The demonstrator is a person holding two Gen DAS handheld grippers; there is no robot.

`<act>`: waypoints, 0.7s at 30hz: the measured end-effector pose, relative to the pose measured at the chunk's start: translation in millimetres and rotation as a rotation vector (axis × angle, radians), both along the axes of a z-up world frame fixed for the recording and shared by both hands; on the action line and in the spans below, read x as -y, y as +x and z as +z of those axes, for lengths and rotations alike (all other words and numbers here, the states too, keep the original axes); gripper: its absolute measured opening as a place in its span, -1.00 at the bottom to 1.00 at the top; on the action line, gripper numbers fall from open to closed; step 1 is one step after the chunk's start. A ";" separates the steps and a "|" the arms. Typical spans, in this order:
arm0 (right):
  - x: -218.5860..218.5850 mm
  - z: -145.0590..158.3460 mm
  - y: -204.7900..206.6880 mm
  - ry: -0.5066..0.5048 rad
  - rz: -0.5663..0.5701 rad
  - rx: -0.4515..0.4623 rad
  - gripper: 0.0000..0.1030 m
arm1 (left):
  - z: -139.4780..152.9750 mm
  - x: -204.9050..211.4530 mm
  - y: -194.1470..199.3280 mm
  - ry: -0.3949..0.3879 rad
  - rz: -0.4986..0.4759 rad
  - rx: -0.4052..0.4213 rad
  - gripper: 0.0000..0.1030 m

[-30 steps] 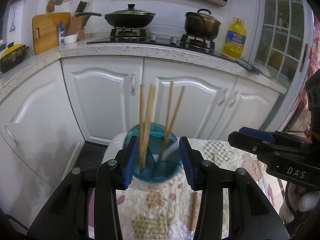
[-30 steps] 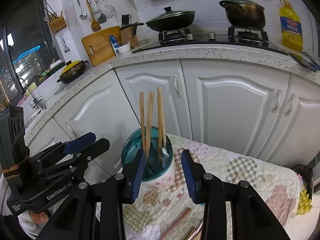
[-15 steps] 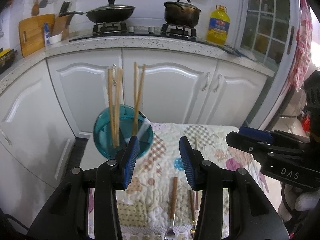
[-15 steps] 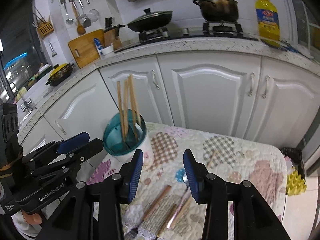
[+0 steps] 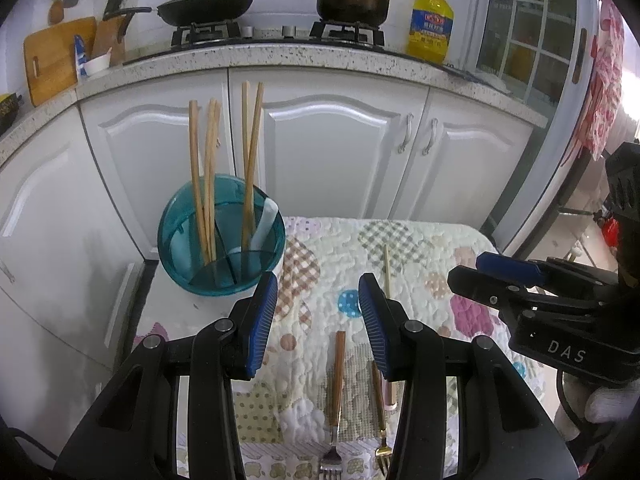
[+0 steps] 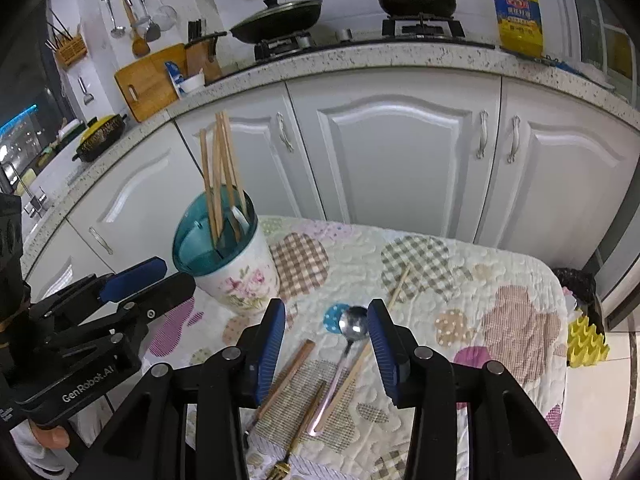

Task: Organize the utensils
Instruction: 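Move both tools back over the fork and metal spoon on the cloth, then grasp the wooden-handled fork with the left tool while the right tool grasps the metal spoon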

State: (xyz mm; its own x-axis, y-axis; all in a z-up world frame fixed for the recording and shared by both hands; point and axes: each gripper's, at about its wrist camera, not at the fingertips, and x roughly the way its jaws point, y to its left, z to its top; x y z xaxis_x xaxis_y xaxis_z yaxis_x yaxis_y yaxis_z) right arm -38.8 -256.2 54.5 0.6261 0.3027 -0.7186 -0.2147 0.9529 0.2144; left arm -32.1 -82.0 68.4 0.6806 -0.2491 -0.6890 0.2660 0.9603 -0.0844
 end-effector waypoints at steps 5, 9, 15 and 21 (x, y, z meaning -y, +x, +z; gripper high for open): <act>2.9 -9.7 3.3 0.002 -0.006 -0.026 -0.20 | -9.5 1.6 2.6 0.007 -0.005 -0.022 -0.19; 5.1 -19.7 6.4 -0.001 -0.007 -0.052 -0.18 | -18.3 0.2 5.5 0.003 -0.010 -0.045 -0.19; 16.4 -50.3 14.8 0.005 -0.031 -0.123 -0.18 | -38.6 -16.0 9.0 -0.006 -0.006 -0.096 -0.19; 20.7 -92.9 31.4 0.026 -0.036 -0.225 -0.18 | -71.4 -25.1 14.9 -0.031 -0.026 -0.203 -0.19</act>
